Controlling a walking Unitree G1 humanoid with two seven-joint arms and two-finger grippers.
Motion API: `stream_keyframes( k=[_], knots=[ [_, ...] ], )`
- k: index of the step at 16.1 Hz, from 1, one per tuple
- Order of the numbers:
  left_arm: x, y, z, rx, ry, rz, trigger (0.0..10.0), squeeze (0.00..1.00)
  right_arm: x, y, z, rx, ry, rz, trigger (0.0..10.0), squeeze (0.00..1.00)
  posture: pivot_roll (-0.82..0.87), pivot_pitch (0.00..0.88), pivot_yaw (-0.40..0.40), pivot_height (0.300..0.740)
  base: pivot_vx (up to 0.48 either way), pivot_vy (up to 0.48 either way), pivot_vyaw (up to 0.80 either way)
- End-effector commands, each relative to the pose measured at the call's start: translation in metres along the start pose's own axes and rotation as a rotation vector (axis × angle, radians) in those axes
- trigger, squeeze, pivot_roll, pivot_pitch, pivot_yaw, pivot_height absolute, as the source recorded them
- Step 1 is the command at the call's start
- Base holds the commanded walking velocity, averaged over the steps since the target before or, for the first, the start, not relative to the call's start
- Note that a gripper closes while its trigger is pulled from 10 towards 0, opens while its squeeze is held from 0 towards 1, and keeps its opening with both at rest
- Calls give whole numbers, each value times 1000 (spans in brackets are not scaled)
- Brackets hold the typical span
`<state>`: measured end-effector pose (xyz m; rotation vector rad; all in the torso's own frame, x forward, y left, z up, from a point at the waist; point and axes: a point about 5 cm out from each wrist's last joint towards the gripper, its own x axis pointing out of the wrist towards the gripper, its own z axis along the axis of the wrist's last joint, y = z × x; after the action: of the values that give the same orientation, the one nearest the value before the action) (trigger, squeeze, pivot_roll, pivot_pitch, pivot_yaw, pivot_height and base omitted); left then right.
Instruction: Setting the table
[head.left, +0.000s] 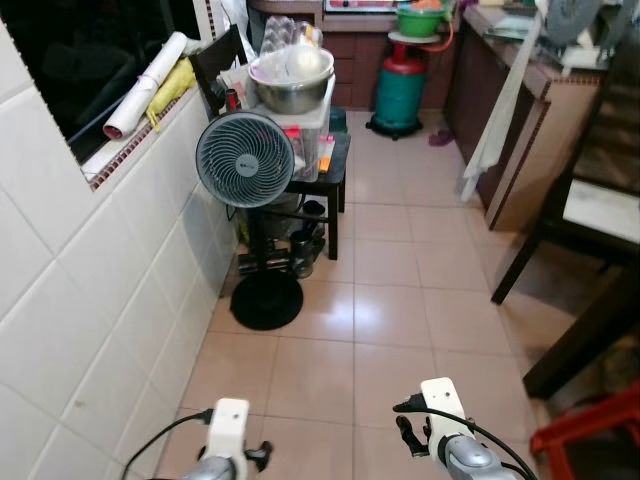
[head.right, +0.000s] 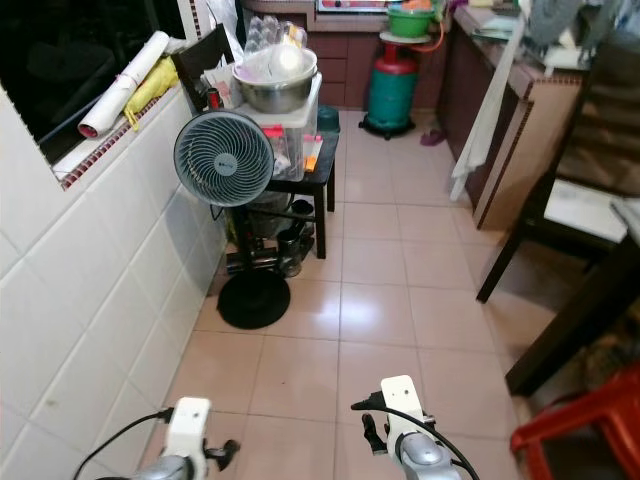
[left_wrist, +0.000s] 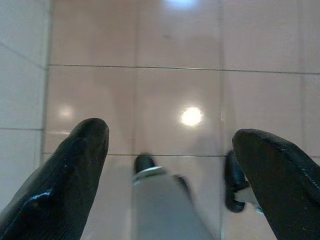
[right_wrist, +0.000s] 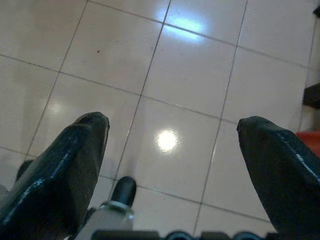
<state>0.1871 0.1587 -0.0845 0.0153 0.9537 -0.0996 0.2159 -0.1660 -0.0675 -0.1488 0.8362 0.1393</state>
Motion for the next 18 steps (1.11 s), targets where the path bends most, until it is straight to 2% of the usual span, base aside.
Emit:
stream_keyframes(
  k=[1, 4, 8, 11, 13, 18],
  knots=[
    [-4, 21, -3, 5, 1, 42, 10000, 0, 3, 12, 9, -1, -24, 35, 10000, 0, 24, 0, -8, 740, 371, 0, 0],
    [-10, 38, -15, -6, 13, 58, 10000, 0, 2, 12, 8, -5, -21, 37, 10000, 0, 25, 0, -9, 740, 361, 0, 0],
    [-15, 47, -30, -22, 42, 90, 10000, 0, 1, 10, 3, 6, -6, 27, 10000, 0, 26, 0, -12, 740, 0, 0, 0],
    [-17, 50, -32, -14, 53, 110, 10000, 0, 1, 9, 0, 14, 14, 22, 10000, 0, 27, 0, -11, 740, 0, 0, 0],
    [-16, 48, -31, -6, 54, 117, 10000, 0, 1, 10, -1, 20, 31, 37, 10000, 0, 29, 0, -10, 740, 0, 0, 0],
    [-5, 23, -11, 13, 31, 99, 10000, 0, 1, 6, -4, 23, 60, 21, 10000, 0, 35, 0, -13, 740, 0, 0, 0]
  ],
)
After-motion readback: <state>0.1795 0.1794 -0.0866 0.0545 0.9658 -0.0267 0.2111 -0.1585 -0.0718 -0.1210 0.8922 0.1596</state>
